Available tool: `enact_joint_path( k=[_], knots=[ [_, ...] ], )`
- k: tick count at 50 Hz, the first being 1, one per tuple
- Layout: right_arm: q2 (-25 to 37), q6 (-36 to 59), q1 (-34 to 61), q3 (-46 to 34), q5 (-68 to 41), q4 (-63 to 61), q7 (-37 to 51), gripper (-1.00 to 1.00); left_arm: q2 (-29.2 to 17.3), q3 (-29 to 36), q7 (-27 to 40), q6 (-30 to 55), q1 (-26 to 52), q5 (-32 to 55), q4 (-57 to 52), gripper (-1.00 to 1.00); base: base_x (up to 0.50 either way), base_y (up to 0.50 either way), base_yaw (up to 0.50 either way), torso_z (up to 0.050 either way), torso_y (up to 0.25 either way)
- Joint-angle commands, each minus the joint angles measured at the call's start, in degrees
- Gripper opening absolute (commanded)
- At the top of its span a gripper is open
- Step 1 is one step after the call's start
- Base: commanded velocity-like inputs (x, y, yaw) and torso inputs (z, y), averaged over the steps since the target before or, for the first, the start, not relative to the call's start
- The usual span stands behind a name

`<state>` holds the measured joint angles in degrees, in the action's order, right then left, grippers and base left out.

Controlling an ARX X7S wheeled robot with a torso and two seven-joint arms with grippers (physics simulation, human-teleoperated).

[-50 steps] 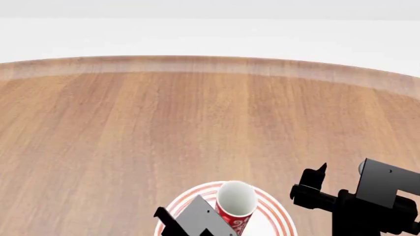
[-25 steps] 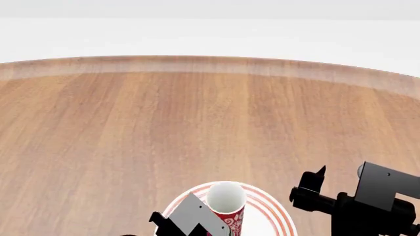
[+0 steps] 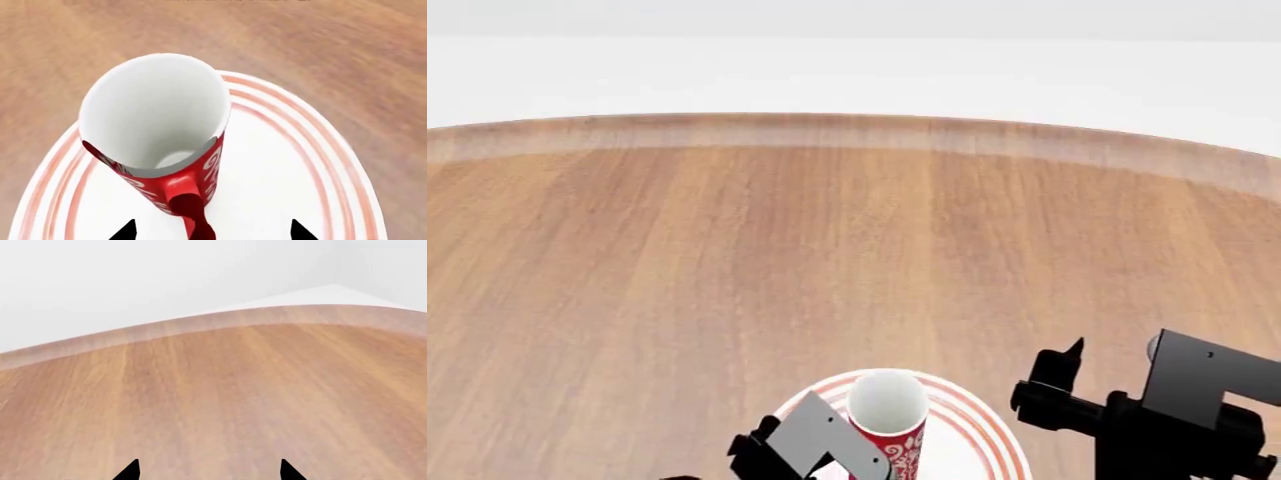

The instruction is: Pick up the red mug and put it on the plate

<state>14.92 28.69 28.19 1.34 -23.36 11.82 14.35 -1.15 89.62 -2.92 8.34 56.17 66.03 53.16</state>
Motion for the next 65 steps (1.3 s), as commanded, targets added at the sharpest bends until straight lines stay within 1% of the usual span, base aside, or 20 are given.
enact_joint_path(
  k=[1, 5, 10, 14, 15, 16, 18, 25, 27, 29, 32, 39, 52, 54, 56, 57, 60, 62, 64, 65],
  knots=[
    [-1.49, -0.63, 0.65, 0.84, 1.01, 1.61, -1.43, 1.00, 1.14, -1.32, -4.09, 0.41, 0.96, -1.46, 0.09, 1.00, 0.00, 0.00, 0.00, 0.000, 0.000],
    [-1.64, -0.57, 0.74, 0.57, 0.93, 1.41, -1.42, 1.00, 1.08, -1.74, -6.87, 0.22, 1.34, -0.88, 1.25, 1.00, 0.00, 0.00, 0.00, 0.000, 0.000],
    [-1.68, -0.55, 0.81, 0.25, 0.99, 1.46, -1.33, 1.00, -5.09, -1.00, -3.38, 1.37, 1.10, -0.98, -8.13, 1.00, 0.00, 0.00, 0.00, 0.000, 0.000],
    [-1.79, -0.60, 0.97, -0.03, 1.01, 1.55, -1.30, 1.00, -8.57, -0.61, -1.20, 2.33, 0.65, -0.75, -13.24, 1.00, 0.00, 0.00, 0.00, 0.000, 0.000],
    [-1.86, -0.74, 1.03, -0.17, 1.09, 1.81, -1.34, 1.00, -10.17, -0.03, 0.92, 2.99, 0.53, -1.17, -15.82, 1.00, 0.00, 0.00, 0.00, 0.000, 0.000],
    [-1.85, -0.76, 1.04, -0.19, 1.07, 1.83, -1.33, 1.00, -10.29, -0.03, 1.05, 3.06, 0.54, -1.14, -16.09, 1.00, 0.00, 0.00, 0.00, 0.000, 0.000],
    [-1.89, -0.55, 1.05, -0.34, 1.03, 1.58, -1.25, 1.00, -13.75, -0.11, 3.39, 3.90, 0.69, -0.56, -21.10, 1.00, 0.00, 0.00, 0.00, 0.000, 0.000],
    [-1.86, 0.16, 0.90, -0.66, 0.89, 0.39, -0.81, 1.00, -20.85, -0.26, 8.33, 5.12, 1.21, 0.15, -31.57, 1.00, 0.00, 0.00, 0.00, 0.000, 0.000],
    [-1.81, 0.38, 0.90, -0.72, 0.85, 0.12, -0.65, 1.00, -23.88, -0.43, 9.20, 5.60, 1.65, 0.83, -36.03, 1.00, 0.00, 0.00, 0.00, 0.000, 0.000],
    [-1.75, 0.70, 0.87, -0.70, 0.67, -0.44, -0.53, 1.00, -28.57, -1.20, 10.61, 5.10, 2.39, 1.38, -42.42, 1.00, 0.00, 0.00, 0.00, 0.000, 0.000],
    [-1.83, 0.91, 0.80, -0.94, 0.62, -0.89, -0.40, 1.00, -33.47, -2.08, 10.67, 4.50, 3.09, 2.34, -48.43, 1.00, 0.00, 0.00, 0.00, 0.000, 0.000],
    [-1.75, 1.62, 1.36, -1.33, 0.62, -1.12, 0.00, 1.00, -40.45, -4.63, 10.40, 2.15, 3.66, 4.40, -53.68, 1.00, 0.00, 0.00, 0.00, 0.000, 0.000],
    [-1.47, 3.05, 1.52, -1.63, 0.01, -3.48, 0.72, 1.00, -45.10, -10.55, 11.67, -3.23, 3.62, 9.48, -54.12, 1.00, 0.00, 0.00, 0.00, 0.000, 0.000],
    [-1.43, 2.93, 1.43, -1.79, 0.02, -3.69, 0.62, 1.00, -44.87, -11.75, 14.06, -5.11, 3.17, 9.42, -53.43, 1.00, 0.00, 0.00, 0.00, 0.000, 0.000],
    [-1.29, 2.23, 1.05, -2.12, 0.00, -4.58, 0.04, 1.00, -44.45, -12.26, 18.44, -6.77, 2.95, 6.87, -52.92, 1.00, 0.00, 0.00, 0.00, 0.000, 0.000],
    [-1.12, 1.77, 0.67, -2.37, -0.13, -5.69, -0.53, 1.00, -44.20, -13.36, 21.44, -9.78, 2.05, 5.05, -52.82, 1.00, 0.00, 0.00, 0.00, 0.000, 0.000],
    [-0.84, 1.60, 0.23, -2.53, -0.42, -7.54, -0.88, 1.00, -43.02, -13.54, 28.54, -10.71, 2.29, 0.60, -51.33, 1.00, 0.00, 0.00, 0.00, 0.000, 0.000],
    [-0.61, 1.52, -0.21, -2.74, -0.62, -8.97, -1.19, 1.00, -42.61, -15.15, 32.78, -15.29, 1.03, -2.80, -50.95, 1.00, 0.00, 0.00, 0.00, 0.000, 0.000],
    [-0.37, 1.12, -0.55, -3.12, -0.78, -10.08, -1.88, 1.00, -42.05, -15.22, 38.38, -15.79, 1.07, -6.78, -50.24, 1.00, 0.00, 0.00, 0.00, 0.000, 0.000],
    [-0.23, 0.51, -0.99, -3.31, -0.80, -11.18, -2.29, 1.00, -41.43, -16.24, 41.11, -16.48, 0.60, -6.39, -49.31, 1.00, 0.00, 0.00, 0.00, 0.000, 0.000]
  ],
)
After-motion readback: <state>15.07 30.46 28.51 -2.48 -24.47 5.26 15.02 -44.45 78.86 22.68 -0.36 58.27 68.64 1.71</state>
